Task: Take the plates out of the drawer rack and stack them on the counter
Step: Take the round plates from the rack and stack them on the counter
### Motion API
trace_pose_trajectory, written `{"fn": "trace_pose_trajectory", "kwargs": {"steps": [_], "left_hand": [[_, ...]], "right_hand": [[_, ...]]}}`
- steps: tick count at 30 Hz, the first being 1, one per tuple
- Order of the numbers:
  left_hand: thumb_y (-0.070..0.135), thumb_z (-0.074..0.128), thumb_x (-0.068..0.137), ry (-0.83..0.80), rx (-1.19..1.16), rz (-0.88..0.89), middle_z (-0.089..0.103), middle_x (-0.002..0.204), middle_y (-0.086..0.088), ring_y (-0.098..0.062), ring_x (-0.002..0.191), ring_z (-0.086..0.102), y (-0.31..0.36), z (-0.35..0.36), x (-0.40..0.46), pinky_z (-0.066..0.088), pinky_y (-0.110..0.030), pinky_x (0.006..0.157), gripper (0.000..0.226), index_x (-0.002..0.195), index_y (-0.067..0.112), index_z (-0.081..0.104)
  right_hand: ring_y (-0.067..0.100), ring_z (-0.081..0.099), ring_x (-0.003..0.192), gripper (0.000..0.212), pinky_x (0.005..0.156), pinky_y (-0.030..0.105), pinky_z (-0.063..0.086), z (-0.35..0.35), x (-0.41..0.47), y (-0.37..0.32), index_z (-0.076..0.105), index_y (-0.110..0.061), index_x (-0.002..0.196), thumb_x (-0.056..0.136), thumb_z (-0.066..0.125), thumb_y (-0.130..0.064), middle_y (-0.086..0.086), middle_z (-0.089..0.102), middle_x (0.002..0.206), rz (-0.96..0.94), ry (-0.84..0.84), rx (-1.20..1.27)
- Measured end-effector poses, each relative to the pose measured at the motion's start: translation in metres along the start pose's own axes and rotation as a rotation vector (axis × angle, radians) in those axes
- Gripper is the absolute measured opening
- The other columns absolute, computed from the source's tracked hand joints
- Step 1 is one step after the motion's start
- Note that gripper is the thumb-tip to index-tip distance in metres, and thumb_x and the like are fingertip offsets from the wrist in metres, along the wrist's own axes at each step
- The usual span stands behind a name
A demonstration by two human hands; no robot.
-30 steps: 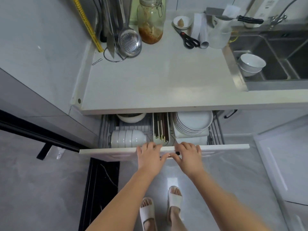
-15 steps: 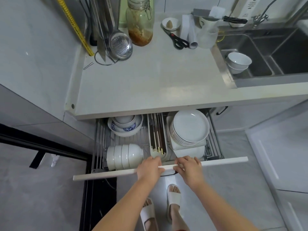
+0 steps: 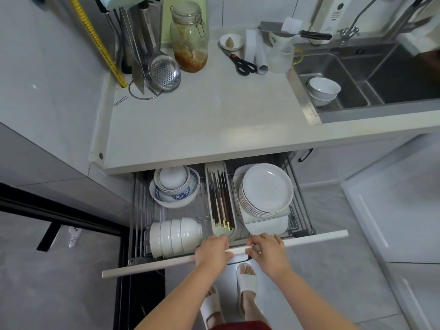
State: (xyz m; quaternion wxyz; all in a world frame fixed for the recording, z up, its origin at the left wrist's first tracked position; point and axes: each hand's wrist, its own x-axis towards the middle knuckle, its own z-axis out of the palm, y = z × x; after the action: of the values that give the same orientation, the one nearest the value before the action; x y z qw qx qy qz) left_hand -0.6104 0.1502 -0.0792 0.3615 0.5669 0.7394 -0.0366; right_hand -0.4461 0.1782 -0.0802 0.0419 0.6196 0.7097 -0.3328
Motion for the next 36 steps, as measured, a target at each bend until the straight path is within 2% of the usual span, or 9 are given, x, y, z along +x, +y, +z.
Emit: {"fn": "trace_pose_trajectory", "kwargs": {"steps": [6, 12, 15, 18, 22, 26, 30, 33, 36], "left_hand": [[0.039, 0.062, 0.086, -0.054, 0.004, -0.003, 0.058, 0.108, 0.002, -0.017, 0.098, 0.055, 0.000, 0.004, -0.007, 0.041, -0.029, 0.070, 0.018, 0.098, 0.026, 0.057], [0.038, 0.064, 0.085, -0.127, 0.037, -0.044, 0.060, 0.112, 0.004, -0.017, 0.104, 0.057, 0.006, 0.000, -0.005, 0.043, -0.029, 0.076, 0.020, 0.100, 0.027, 0.060], [0.038, 0.065, 0.085, -0.170, 0.077, -0.057, 0.061, 0.116, 0.004, -0.016, 0.107, 0.058, 0.009, -0.004, -0.003, 0.046, -0.029, 0.082, 0.023, 0.104, 0.026, 0.061], [0.035, 0.067, 0.085, -0.239, 0.067, -0.063, 0.063, 0.116, 0.003, -0.017, 0.106, 0.059, 0.010, -0.007, 0.002, 0.049, -0.030, 0.088, 0.024, 0.106, 0.023, 0.064], [0.030, 0.071, 0.083, -0.348, -0.089, -0.069, 0.067, 0.113, 0.002, -0.014, 0.101, 0.061, 0.021, -0.011, 0.023, 0.048, -0.025, 0.085, 0.026, 0.106, 0.020, 0.067], [0.039, 0.064, 0.085, -0.246, -0.184, -0.142, 0.062, 0.117, 0.004, -0.013, 0.103, 0.059, 0.060, -0.018, 0.051, 0.048, -0.030, 0.090, 0.036, 0.118, 0.024, 0.058], [0.037, 0.056, 0.090, -0.139, -0.249, -0.215, 0.061, 0.122, -0.002, -0.020, 0.109, 0.058, 0.095, -0.022, 0.084, 0.047, -0.034, 0.090, 0.036, 0.120, 0.018, 0.055], [0.034, 0.052, 0.092, -0.086, -0.313, -0.286, 0.061, 0.121, -0.006, -0.025, 0.109, 0.058, 0.111, -0.022, 0.105, 0.049, -0.037, 0.091, 0.035, 0.121, 0.015, 0.053], [0.031, 0.049, 0.094, -0.043, -0.363, -0.346, 0.060, 0.124, -0.008, -0.026, 0.109, 0.059, 0.118, -0.020, 0.122, 0.050, -0.041, 0.091, 0.041, 0.131, 0.015, 0.045]], "right_hand": [[0.011, 0.053, 0.109, 0.018, 0.114, 0.029, 0.014, 0.005, -0.013, 0.005, 0.064, -0.032, 0.104, 0.088, 0.057, -0.036, -0.008, 0.058, 0.102, -0.004, -0.008, -0.003], [0.012, 0.055, 0.105, 0.018, 0.111, 0.029, 0.020, 0.002, -0.012, 0.008, 0.066, -0.033, 0.100, 0.084, 0.060, -0.038, -0.011, 0.050, 0.090, 0.011, -0.053, 0.007], [0.015, 0.056, 0.107, 0.021, 0.104, 0.028, 0.027, -0.005, -0.007, 0.008, 0.067, -0.032, 0.100, 0.082, 0.060, -0.038, -0.009, 0.052, 0.094, 0.022, -0.127, -0.004], [0.016, 0.058, 0.106, 0.021, 0.097, 0.028, 0.039, -0.015, 0.003, 0.015, 0.069, -0.027, 0.102, 0.084, 0.062, -0.034, -0.002, 0.062, 0.107, 0.016, -0.194, 0.045], [0.017, 0.060, 0.108, 0.022, 0.094, 0.025, 0.044, -0.039, 0.026, 0.032, 0.067, -0.017, 0.108, 0.088, 0.060, -0.023, 0.004, 0.064, 0.115, 0.008, -0.238, 0.121], [0.019, 0.060, 0.102, 0.014, 0.096, 0.029, 0.045, -0.072, 0.060, 0.055, 0.065, -0.017, 0.102, 0.089, 0.061, -0.018, 0.006, 0.065, 0.109, 0.006, -0.217, 0.164], [0.023, 0.055, 0.118, 0.038, 0.100, 0.025, 0.039, -0.102, 0.095, 0.077, 0.057, -0.011, 0.125, 0.089, 0.062, -0.022, 0.009, 0.056, 0.129, 0.049, -0.188, 0.123], [0.026, 0.049, 0.124, 0.046, 0.105, 0.029, 0.037, -0.115, 0.118, 0.092, 0.048, -0.011, 0.133, 0.090, 0.061, -0.021, 0.012, 0.048, 0.135, 0.068, -0.156, 0.106], [0.029, 0.045, 0.127, 0.058, 0.106, 0.032, 0.036, -0.120, 0.140, 0.103, 0.037, -0.010, 0.140, 0.089, 0.061, -0.018, 0.015, 0.041, 0.140, 0.138, -0.095, 0.137]]}}
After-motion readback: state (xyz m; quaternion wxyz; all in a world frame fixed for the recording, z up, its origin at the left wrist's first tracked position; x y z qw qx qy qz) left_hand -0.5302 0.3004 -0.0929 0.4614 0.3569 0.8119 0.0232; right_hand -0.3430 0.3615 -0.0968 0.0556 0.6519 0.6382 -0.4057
